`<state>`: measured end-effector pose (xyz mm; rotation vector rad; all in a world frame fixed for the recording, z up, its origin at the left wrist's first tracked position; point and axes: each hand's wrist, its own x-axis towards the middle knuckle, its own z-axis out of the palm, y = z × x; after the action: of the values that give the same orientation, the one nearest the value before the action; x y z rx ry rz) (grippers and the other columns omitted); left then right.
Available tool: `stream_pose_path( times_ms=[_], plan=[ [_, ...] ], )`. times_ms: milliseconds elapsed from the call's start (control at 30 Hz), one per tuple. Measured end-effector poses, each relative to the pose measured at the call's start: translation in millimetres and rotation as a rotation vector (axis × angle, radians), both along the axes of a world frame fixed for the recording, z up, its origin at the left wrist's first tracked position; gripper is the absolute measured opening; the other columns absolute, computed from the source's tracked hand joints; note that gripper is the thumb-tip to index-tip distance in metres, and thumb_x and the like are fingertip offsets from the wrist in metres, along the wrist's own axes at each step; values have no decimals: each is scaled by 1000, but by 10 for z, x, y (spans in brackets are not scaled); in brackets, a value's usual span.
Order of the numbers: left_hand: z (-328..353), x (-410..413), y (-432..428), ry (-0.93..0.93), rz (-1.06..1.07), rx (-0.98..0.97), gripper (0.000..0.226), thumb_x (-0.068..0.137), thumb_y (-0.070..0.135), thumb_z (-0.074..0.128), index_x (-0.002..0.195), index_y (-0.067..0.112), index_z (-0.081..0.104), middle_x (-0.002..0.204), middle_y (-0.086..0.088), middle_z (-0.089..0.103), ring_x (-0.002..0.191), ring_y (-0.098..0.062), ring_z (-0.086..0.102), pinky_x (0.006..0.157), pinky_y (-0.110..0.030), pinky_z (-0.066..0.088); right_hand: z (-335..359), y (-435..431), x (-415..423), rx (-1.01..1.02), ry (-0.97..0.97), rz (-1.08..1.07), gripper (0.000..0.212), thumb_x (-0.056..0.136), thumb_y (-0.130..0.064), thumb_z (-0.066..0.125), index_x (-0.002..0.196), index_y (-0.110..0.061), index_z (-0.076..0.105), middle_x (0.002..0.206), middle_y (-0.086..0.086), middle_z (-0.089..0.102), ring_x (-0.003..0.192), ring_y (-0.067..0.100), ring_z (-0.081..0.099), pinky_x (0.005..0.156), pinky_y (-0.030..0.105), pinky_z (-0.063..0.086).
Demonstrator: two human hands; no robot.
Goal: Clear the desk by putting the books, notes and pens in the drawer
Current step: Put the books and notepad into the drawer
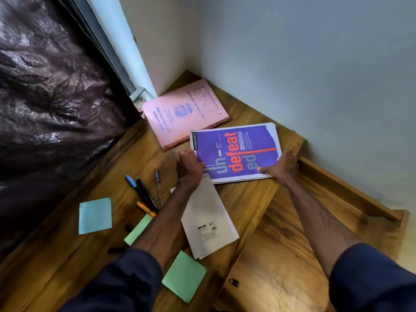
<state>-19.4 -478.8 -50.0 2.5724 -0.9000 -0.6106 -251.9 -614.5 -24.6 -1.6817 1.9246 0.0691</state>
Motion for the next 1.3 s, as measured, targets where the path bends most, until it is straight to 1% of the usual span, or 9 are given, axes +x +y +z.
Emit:
stream_pose_path(
  times_ms=[133, 333, 467, 567, 733, 833, 933, 1100, 1300],
  plan=[
    [-56, 19, 10, -58, -18, 40, 47, 93, 34, 70, 127, 7, 51, 126, -13, 58, 114, -23, 59, 88, -27, 45, -9, 23, -87, 72, -36, -53, 113, 40, -56, 97, 129, -9, 47, 129, 15, 60, 117, 34, 59, 93, 47, 55],
    [10, -111, -30, -153, -107, 106, 43, 93, 31, 71, 124, 6, 57, 120, -13, 61, 106, -24, 66, 84, -31, 53, 7, 255, -343, 185, -246, -167, 88, 38, -53, 98, 106, -12, 62, 109, 6, 72, 94, 25, 71, 83, 44, 61],
    [39, -151, 25, -210, -159, 51, 41, 90, 32, 75, 118, 7, 60, 114, -11, 65, 97, -25, 69, 79, -34, 59, -220, 383, -590, 274, -335, -198, 106, 7, -70, 90, 97, -18, 65, 100, 0, 74, 87, 23, 72, 81, 45, 62],
    [80, -179, 99, -220, -221, 11, 41, 88, 30, 77, 118, 7, 62, 114, -14, 67, 98, -27, 68, 81, -39, 61, 69, 547, -643, 269, -497, -241, 68, 40, -39, 102, 95, -13, 69, 100, 4, 75, 86, 21, 73, 82, 43, 62],
    [157, -194, 222, -231, -358, -53, 33, 87, 33, 76, 105, 6, 74, 108, -15, 72, 96, -27, 67, 83, -37, 58, 451, 525, -675, 310, -755, -283, 16, 85, -16, 79, 88, -7, 66, 95, 11, 74, 73, 17, 68, 59, 25, 55],
    [225, -400, 284, -306, -326, -201, 31, 82, 33, 78, 91, 3, 75, 93, -16, 73, 89, -33, 65, 78, -41, 55, 580, 538, -715, 223, -811, -175, 28, 90, -4, 69, 118, -6, 64, 111, 12, 73, 74, 15, 69, 51, 22, 53],
    [429, -788, 424, -272, -198, -323, 28, 84, 35, 75, 94, 9, 73, 95, -10, 73, 90, -29, 66, 76, -36, 53, 752, 633, -886, 59, -896, -135, 27, 91, -5, 67, 118, -10, 66, 101, 7, 73, 72, 13, 70, 53, 20, 54],
    [704, -1445, 758, 115, -34, -365, 48, 95, 50, 62, 67, 13, 71, 60, 4, 69, 55, -17, 68, 53, -25, 46, 856, 746, -1482, -87, -1093, -276, 17, 91, -4, 66, 104, -15, 70, 99, 17, 75, 79, 24, 68, 71, 39, 56],
    [893, -1874, 588, 1239, 149, -389, 55, 99, 57, 46, 126, 11, 60, 119, -12, 73, 107, -33, 72, 90, -44, 60, 754, 960, -2331, 73, -1371, -549, 31, 91, -6, 66, 121, -11, 62, 107, 11, 75, 84, 21, 74, 65, 31, 62]
  ],
)
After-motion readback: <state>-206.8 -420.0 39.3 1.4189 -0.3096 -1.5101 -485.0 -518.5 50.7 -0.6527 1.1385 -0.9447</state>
